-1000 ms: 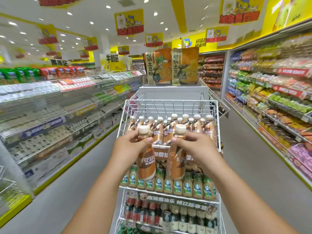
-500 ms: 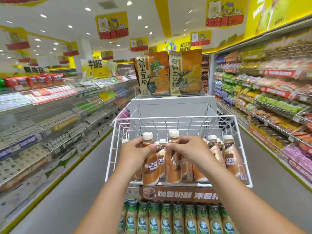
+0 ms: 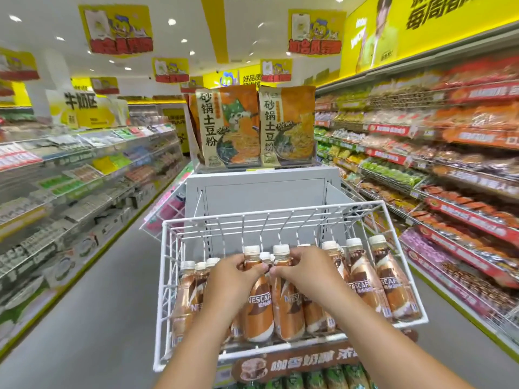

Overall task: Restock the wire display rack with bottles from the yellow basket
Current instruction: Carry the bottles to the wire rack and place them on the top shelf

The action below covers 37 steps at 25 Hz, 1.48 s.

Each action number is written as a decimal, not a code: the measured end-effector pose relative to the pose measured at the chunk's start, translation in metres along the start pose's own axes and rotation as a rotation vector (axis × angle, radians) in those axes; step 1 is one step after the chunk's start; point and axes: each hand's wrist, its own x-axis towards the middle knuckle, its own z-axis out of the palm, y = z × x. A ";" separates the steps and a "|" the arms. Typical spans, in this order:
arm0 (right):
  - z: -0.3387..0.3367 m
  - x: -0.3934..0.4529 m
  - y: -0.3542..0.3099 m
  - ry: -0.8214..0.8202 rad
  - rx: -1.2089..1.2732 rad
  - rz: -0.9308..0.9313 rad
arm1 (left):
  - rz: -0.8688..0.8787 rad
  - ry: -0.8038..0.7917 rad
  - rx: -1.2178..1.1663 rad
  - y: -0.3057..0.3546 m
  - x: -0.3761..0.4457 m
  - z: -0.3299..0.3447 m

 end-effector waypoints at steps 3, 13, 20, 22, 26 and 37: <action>0.009 -0.002 -0.004 0.054 -0.109 -0.007 | -0.010 -0.009 0.041 -0.006 0.002 0.004; 0.019 -0.019 -0.004 0.133 -0.267 -0.142 | 0.147 0.019 0.077 -0.016 -0.004 0.004; 0.024 -0.045 0.017 0.216 -0.287 -0.263 | 0.378 0.053 0.241 -0.035 -0.023 -0.002; 0.028 -0.059 0.025 0.150 -0.367 -0.239 | 0.446 0.021 0.310 -0.043 -0.028 -0.003; 0.038 -0.086 0.050 0.074 -0.487 -0.169 | 0.569 -0.049 0.496 -0.068 -0.042 -0.003; 0.005 -0.178 0.098 0.012 -0.515 -0.046 | 0.600 -0.057 0.725 -0.077 -0.138 0.023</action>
